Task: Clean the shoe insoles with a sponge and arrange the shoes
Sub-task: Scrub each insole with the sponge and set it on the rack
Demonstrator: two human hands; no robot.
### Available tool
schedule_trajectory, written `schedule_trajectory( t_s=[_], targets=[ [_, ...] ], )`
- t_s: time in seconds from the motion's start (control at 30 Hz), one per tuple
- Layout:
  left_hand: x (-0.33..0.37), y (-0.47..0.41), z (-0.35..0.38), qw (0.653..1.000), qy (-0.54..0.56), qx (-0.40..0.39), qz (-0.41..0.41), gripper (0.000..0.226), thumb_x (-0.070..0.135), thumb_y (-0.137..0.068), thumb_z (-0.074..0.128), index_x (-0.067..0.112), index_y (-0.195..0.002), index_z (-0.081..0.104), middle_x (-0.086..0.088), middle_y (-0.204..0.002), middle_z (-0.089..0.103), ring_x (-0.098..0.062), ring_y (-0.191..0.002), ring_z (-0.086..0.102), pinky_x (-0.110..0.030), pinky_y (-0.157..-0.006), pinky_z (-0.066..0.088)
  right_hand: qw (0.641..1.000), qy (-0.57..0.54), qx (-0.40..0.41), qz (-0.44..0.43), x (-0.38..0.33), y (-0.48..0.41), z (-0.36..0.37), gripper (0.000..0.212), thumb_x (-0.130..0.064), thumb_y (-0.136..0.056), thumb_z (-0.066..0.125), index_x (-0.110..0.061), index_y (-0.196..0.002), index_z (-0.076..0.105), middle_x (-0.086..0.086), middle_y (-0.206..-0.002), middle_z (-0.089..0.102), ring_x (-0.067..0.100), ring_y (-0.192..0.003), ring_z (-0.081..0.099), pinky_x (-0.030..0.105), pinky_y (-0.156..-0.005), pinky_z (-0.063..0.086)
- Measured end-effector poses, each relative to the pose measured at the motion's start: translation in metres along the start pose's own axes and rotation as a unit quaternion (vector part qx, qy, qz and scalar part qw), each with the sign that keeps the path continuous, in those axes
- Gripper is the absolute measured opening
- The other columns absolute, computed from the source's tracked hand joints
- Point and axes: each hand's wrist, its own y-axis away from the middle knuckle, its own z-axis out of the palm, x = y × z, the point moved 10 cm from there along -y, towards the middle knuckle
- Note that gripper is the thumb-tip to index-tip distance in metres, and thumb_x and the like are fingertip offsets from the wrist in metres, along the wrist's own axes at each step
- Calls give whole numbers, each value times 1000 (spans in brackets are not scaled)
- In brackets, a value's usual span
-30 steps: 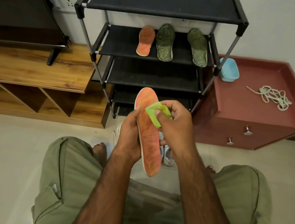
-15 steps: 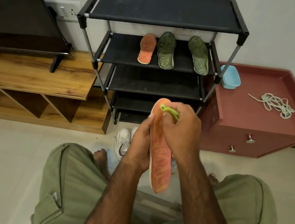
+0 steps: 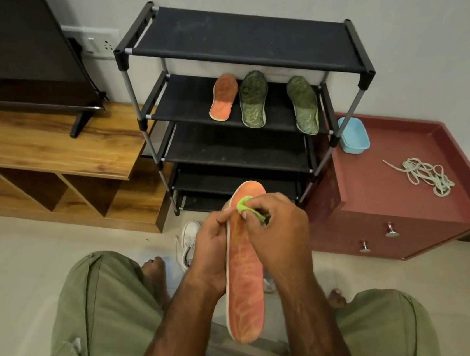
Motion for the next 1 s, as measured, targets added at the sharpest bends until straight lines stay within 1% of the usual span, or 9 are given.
schedule_trajectory(
  t_s=[0.1,0.2,0.23,0.37,0.5,0.6,0.73,0.87,1.0],
  targets=[
    [3,2,6,1000,-6,-10,-4,49,44,-98,47,10,-104,80,-18,-103,71,-30,-85,71,-41,-72,59,992,-92,75,42,10,-4,-23,21,-16,-89,78,-25,-108,75,-15,-99,70,0,-90,66,19,-81,57],
    [2,3,13,999,-17,-23,-15,57,49,-99,46,6,-129,68,-27,-123,61,-38,-86,65,-46,-70,58,983,-128,113,61,16,-13,-35,37,-12,-89,78,-24,-123,71,-14,-99,71,0,-90,67,19,-81,56],
    [2,5,16,999,-24,-22,-13,56,48,-101,44,6,-128,69,-26,-120,63,-37,-84,66,-45,-67,59,984,-125,113,61,16,-15,-35,39,-12,-89,78,-24,-125,70,-14,-99,71,0,-90,67,19,-82,56],
    [2,9,29,998,-34,-52,-4,55,40,-99,38,11,-93,83,-16,-89,75,-28,-65,72,-36,-57,61,987,-98,107,66,17,-15,-32,27,-17,-90,77,-25,-116,75,-13,-100,71,-3,-88,66,11,-78,53],
    [2,9,32,997,-37,-61,-13,53,43,-96,40,9,-98,81,-17,-87,70,-30,-62,67,-37,-59,58,993,-70,79,61,21,-13,-28,12,-26,-91,76,-28,-103,78,-15,-95,68,-1,-84,64,16,-73,53],
    [-1,11,35,997,-31,-67,-24,53,44,-96,42,8,-101,80,-18,-88,68,-31,-64,66,-38,-59,57,994,-67,69,54,21,-15,-27,11,-27,-91,76,-29,-102,78,-18,-93,69,0,-83,65,26,-76,59],
    [-4,10,39,995,-43,-75,-45,60,48,-95,46,0,-119,71,-25,-97,64,-37,-66,63,-41,-63,57,988,-84,112,61,28,-20,-39,10,-24,-90,76,-30,-98,78,-18,-89,70,0,-82,66,31,-76,60],
    [-2,11,44,996,-12,-81,-44,57,46,-95,51,0,-125,67,-23,-99,62,-35,-71,63,-41,-62,57,995,-65,75,18,15,-22,-31,12,-22,-90,76,-29,-99,78,-17,-93,68,5,-88,66,36,-79,59],
    [-2,11,40,996,-46,-63,-38,55,45,-96,47,0,-113,74,-23,-92,63,-35,-64,62,-40,-58,58,987,-83,132,42,26,-24,-44,12,-20,-90,75,-29,-98,78,-18,-90,69,4,-84,66,36,-77,60]
  ],
)
